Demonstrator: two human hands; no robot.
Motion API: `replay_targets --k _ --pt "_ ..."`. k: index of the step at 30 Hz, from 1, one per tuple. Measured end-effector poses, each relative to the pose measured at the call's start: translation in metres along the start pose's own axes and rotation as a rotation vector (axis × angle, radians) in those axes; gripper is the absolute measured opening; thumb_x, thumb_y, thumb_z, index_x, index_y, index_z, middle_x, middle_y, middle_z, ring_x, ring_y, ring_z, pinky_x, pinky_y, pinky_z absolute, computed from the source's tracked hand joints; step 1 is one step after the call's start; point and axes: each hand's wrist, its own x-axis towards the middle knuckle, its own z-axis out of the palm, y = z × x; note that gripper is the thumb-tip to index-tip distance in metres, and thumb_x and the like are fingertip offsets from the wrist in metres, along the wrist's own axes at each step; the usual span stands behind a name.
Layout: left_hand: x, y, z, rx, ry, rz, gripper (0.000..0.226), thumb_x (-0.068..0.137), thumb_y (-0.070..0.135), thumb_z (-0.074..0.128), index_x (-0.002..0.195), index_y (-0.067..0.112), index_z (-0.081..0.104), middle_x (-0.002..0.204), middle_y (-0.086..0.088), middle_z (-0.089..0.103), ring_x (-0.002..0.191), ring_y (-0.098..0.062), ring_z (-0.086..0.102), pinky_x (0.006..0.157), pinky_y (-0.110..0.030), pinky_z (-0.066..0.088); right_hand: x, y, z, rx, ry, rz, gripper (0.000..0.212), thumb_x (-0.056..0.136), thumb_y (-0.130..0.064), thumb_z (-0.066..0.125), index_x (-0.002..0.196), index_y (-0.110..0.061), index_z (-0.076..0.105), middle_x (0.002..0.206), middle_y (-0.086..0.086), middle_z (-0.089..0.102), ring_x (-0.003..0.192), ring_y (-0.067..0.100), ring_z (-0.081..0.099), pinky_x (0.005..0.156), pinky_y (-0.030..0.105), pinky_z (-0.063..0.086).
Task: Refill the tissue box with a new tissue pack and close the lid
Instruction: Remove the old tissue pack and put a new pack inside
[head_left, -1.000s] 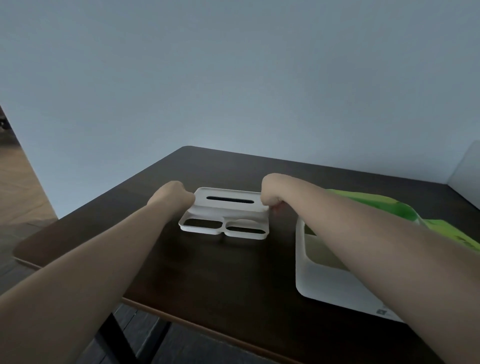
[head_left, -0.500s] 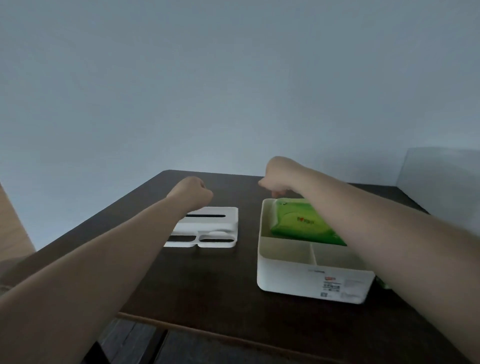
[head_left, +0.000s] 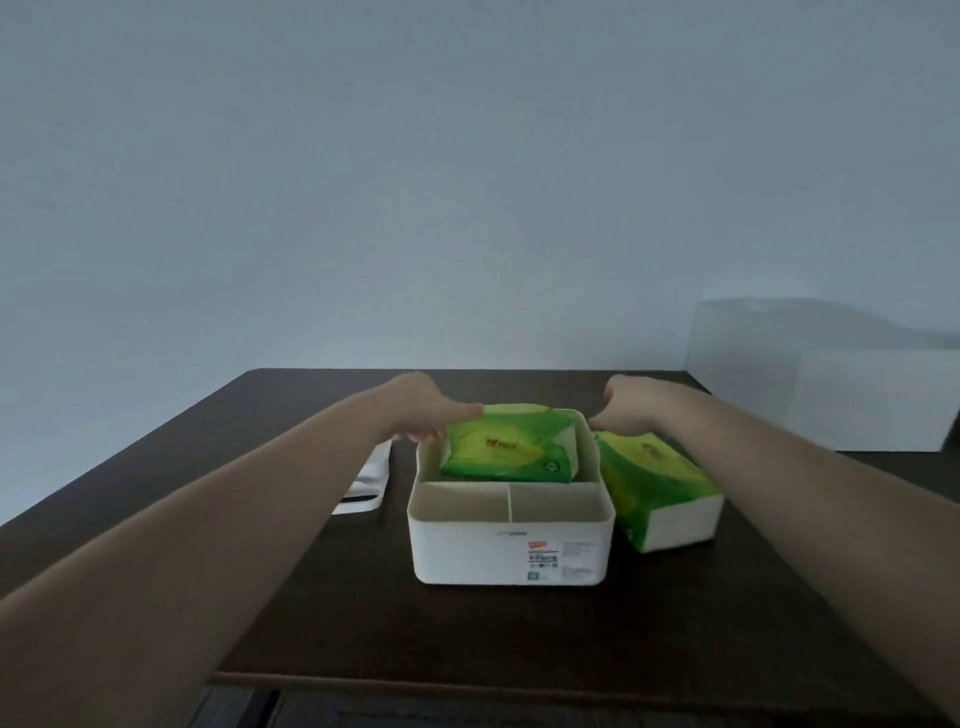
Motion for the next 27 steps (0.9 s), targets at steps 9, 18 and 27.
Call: replay_targets --k 9,18,27 --pt "0.006 -0.001 0.007 -0.031 0.118 0.187 0.046 0.076 0.037 0.074 0.117 0.026 0.056 0.085 0.005 0.058 0.079 -0.015 0.055 0.068 -0.028 0.046 -0.009 0.02 0.018 -0.027 -0.167 0.031 0.078 0.087 -0.045 0.057 0.152 -0.021 0.021 0.146 0.01 0.043 0.127 0.03 0.048 0.094 0.039 0.043" --pt "0.007 0.005 0.005 -0.225 0.259 0.237 0.011 0.08 0.022 0.071 0.07 0.023 0.069 0.07 0.011 0.063 0.069 -0.006 0.055 0.061 -0.018 0.042 0.006 0.029 0.031 0.151 -0.09 0.054 0.089 0.079 -0.051 0.065 0.151 -0.022 0.022 0.145 0.01 0.043 0.124 0.03 0.05 0.093 0.04 0.045" --pt "0.024 0.015 -0.009 -0.438 0.523 0.242 0.008 0.083 0.019 0.069 0.079 0.014 0.072 0.067 0.003 0.056 0.066 -0.015 0.048 0.058 -0.02 0.037 0.018 0.047 0.014 0.351 0.114 0.056 0.081 0.076 -0.042 0.069 0.145 -0.02 0.032 0.138 0.012 0.047 0.11 0.03 0.051 0.091 0.039 0.047"
